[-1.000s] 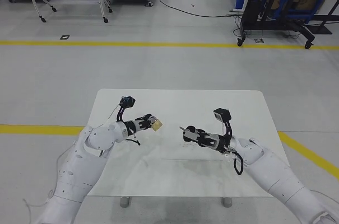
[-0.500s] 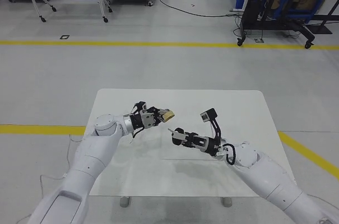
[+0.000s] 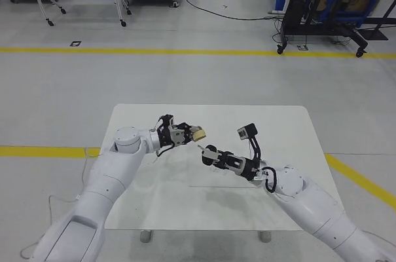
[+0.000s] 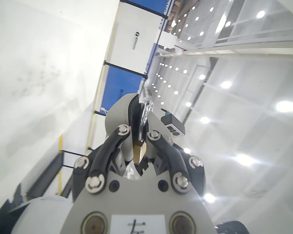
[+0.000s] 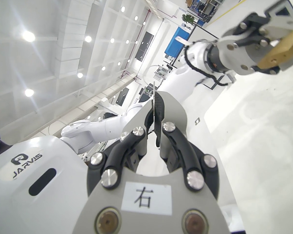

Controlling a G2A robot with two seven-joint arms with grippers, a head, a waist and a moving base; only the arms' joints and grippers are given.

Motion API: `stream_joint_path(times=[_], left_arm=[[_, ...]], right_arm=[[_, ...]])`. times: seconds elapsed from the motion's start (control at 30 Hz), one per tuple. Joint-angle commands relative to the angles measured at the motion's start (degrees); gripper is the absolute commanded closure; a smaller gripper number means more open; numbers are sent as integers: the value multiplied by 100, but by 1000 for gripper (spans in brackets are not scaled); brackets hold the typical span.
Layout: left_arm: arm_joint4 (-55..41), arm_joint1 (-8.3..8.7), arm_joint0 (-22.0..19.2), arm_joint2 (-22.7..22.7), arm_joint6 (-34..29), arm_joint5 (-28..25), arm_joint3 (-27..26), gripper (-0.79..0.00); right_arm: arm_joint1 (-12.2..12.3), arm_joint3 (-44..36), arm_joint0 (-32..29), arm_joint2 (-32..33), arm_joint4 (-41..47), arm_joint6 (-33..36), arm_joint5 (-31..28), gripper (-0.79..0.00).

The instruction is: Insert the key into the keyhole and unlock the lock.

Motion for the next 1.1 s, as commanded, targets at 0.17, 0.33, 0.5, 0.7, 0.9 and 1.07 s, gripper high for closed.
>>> stream_joint_path(times=[0.17, 0.33, 0.5, 0.7, 0.9, 1.07], left_arm=[[725, 23, 133, 160, 680, 345, -420, 0], [695, 7, 149, 178, 659, 387, -464, 0], [744, 12, 158, 153, 682, 319, -474, 0], [761, 28, 196, 95, 689, 306, -528, 0], [837, 28, 223, 109, 694, 301, -588, 0], [863, 19, 231, 130, 685, 306, -601, 0]], right_arm=[[-107, -144, -119, -176, -954, -1237, 1873, 0], [-148, -267, -368, -36, -794, -1760, 2131, 0], [-190, -251, -456, 70, -747, -1887, 2182, 0], [-226, -262, -562, 214, -724, -1931, 2203, 0], [-283, -215, -552, 269, -689, -1807, 2338, 0], [-339, -140, -535, 300, -682, -1799, 2388, 0]])
